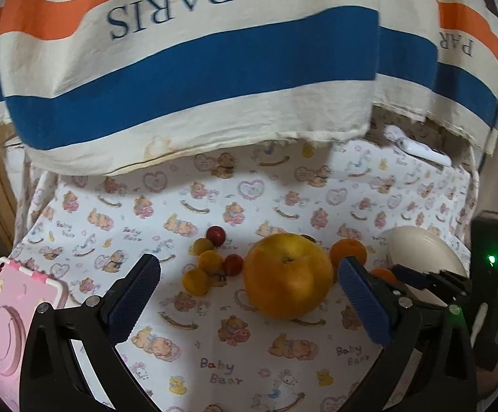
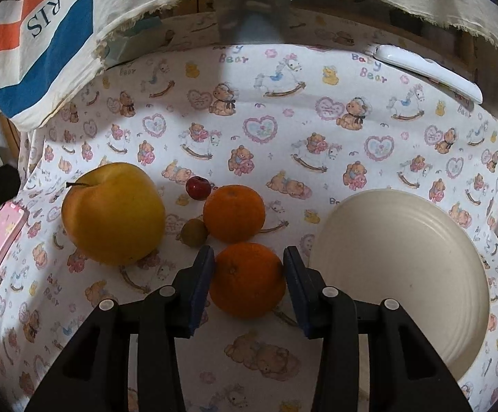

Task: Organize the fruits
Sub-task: 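Close the right tool on an orange while the left tool moves toward the large apple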

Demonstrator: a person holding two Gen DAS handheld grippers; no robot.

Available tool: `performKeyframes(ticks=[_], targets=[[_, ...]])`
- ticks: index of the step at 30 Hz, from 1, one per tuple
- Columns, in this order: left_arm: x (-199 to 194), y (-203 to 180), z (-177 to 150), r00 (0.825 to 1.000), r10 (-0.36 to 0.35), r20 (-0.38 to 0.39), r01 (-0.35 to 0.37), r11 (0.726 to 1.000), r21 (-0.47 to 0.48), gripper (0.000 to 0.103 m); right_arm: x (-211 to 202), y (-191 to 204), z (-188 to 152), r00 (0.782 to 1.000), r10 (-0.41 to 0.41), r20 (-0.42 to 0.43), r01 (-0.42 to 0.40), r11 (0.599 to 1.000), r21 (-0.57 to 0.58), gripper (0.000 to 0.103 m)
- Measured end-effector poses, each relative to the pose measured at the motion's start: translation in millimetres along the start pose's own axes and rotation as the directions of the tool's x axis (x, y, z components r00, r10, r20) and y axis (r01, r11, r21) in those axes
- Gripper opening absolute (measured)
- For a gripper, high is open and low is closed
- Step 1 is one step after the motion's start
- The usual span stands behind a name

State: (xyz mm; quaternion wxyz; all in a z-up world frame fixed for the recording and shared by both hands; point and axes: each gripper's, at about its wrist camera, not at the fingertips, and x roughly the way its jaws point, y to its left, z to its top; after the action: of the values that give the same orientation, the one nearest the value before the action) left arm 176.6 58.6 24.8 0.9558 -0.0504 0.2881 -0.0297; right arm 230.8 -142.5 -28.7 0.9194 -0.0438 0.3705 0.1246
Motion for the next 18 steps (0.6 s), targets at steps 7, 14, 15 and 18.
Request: performKeyframes(ticks=[7, 14, 15, 18], targets=[[-0.3, 7.0, 2.7, 1.0, -0.026, -0.008, 0.025, 0.999, -0.041, 0.103, 10.6, -1.4, 0.4, 0.996, 0.086, -0.039, -0.085, 0.996, 0.021, 0.047], [-3.9, 3.8, 3.4, 1.0, -0.016, 0.008, 0.016, 0.999, -0.028, 0.103, 13.2, 12.4, -1.4, 0.993, 0.088, -0.076, -0.09, 0.996, -0.022, 0.046], [-4.4, 3.6, 3.4, 1.0, -0.013, 0.01, 0.014, 1.0, -0.027, 0.103, 12.1, 12.4, -2.1, 0.993, 0.087, -0.074, -0.089, 0.996, -0.021, 0.045], [-5.5, 2.7, 3.7, 1.0, 0.001, 0.021, 0.0, 1.0, -0.017, 0.103, 8.9, 14.6, -4.3, 0.994, 0.079, -0.07, -0.082, 0.996, -0.042, 0.045]])
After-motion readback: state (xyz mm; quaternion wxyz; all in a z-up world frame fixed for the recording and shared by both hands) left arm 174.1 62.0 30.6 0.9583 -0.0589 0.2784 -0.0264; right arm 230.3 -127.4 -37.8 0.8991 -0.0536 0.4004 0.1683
